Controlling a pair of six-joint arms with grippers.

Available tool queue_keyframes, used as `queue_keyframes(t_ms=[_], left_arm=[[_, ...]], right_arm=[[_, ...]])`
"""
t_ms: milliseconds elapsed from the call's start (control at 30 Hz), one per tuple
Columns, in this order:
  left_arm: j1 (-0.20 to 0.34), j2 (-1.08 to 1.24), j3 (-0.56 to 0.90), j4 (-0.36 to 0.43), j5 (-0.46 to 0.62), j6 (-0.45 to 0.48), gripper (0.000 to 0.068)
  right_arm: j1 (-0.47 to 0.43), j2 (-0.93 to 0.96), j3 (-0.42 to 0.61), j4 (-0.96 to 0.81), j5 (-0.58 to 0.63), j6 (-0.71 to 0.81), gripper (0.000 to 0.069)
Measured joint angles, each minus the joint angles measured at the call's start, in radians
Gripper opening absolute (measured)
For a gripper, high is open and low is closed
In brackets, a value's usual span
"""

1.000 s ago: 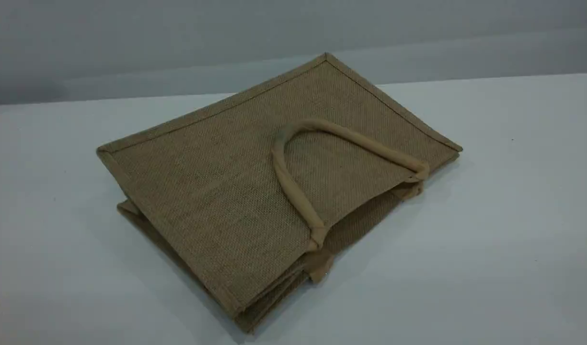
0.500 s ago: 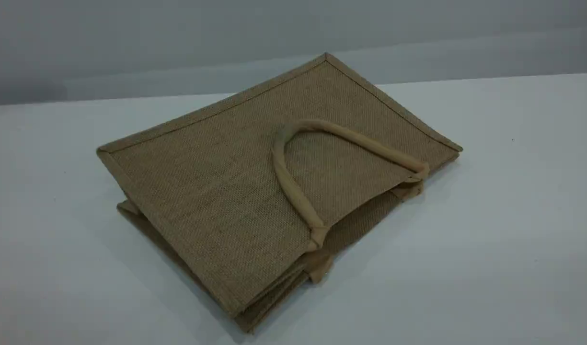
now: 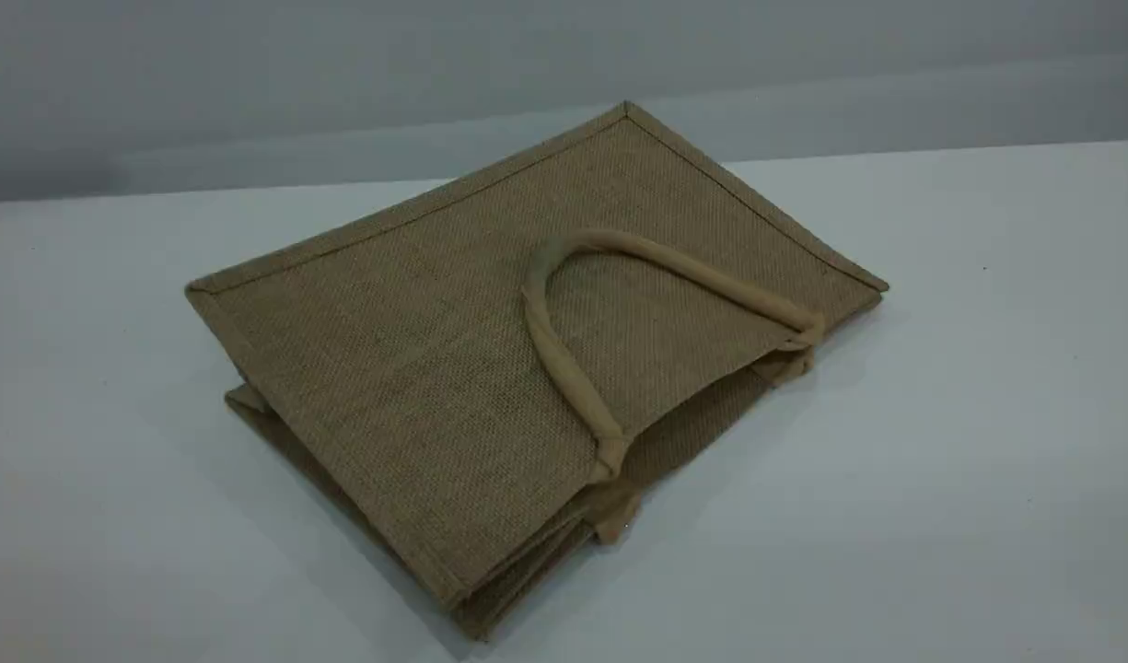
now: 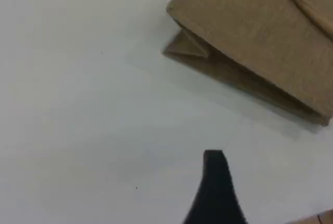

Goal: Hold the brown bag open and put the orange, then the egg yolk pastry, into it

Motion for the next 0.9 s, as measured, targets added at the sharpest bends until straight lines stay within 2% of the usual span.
queue_keyframes(t_ms=[167,267,533,633,900], left_arm=[[0.0,0.0,0.0,0.0,0.0,0.0,0.0478],[0.02,0.0,0.0,-0.001,0.0,0.0,0.0478],[0.218,-0.014,0.0,-0.002,-0.001,0.001,0.0478],[0.267,-0.063,0.0,-0.002,-0.001,0.001,0.0478],[0.269,-0.119,0.0,-0.007,-0.001,0.001,0.0478]], right_arm=[[0.0,0.0,0.0,0.0,0.0,0.0,0.0584],[0.0,0.0,0.0,0.0,0.0,0.0,0.0584],[-0.002,0.0,0.0,0.0,0.0,0.0,0.0584],[-0.011,0.0,0.0,0.0,0.0,0.0,0.0584],[-0.035,0.0,0.0,0.002,0.0,0.0,0.0584]])
